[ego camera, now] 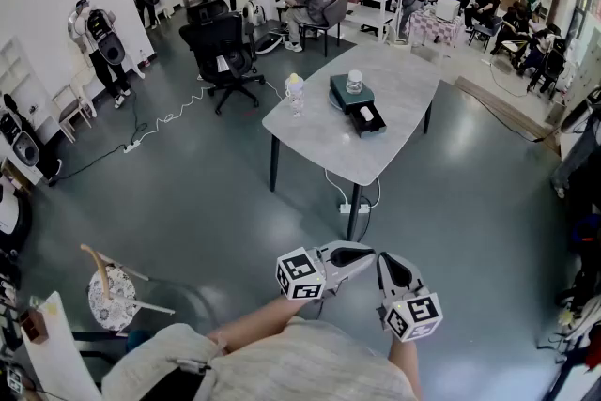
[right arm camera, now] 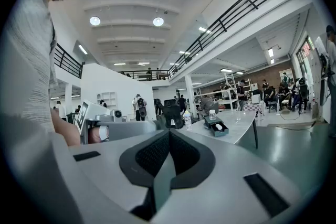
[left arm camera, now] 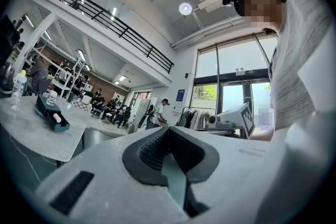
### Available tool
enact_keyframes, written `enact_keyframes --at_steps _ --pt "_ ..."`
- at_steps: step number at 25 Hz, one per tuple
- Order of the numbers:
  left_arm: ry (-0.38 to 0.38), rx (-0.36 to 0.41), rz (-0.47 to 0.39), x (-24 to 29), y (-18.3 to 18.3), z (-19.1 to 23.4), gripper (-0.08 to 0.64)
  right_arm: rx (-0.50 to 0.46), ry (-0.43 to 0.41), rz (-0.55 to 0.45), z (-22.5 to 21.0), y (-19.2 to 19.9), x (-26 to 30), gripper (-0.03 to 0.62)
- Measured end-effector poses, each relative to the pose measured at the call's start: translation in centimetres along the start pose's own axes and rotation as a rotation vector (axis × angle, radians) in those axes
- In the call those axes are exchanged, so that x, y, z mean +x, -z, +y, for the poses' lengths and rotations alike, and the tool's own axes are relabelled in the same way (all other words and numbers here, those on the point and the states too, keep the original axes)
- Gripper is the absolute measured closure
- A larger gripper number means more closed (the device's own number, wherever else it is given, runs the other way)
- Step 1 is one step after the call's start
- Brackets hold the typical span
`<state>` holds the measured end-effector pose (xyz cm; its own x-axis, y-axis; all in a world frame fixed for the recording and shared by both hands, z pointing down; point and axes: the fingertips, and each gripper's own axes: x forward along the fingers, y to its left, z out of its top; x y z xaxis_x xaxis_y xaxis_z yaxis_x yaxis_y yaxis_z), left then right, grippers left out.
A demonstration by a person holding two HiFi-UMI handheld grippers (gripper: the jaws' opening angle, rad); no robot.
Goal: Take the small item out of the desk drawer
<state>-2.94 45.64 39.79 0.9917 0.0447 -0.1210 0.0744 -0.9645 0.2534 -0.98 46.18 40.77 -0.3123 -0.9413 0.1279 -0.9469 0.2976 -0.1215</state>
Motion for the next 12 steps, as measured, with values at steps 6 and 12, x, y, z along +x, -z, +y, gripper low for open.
enact_keyframes --at_steps 6,12 --pt "-0.002 -0.002 0.009 -0.16 0.40 -0.39 0.543 -0.002 -0.005 0.001 0.32 0.13 -0.39 0.583" --pt "0.002 -0.008 0.023 -0.43 0.83 -0.71 0.543 0.003 -0.004 0.002 0.57 0.30 -0.65 0.583"
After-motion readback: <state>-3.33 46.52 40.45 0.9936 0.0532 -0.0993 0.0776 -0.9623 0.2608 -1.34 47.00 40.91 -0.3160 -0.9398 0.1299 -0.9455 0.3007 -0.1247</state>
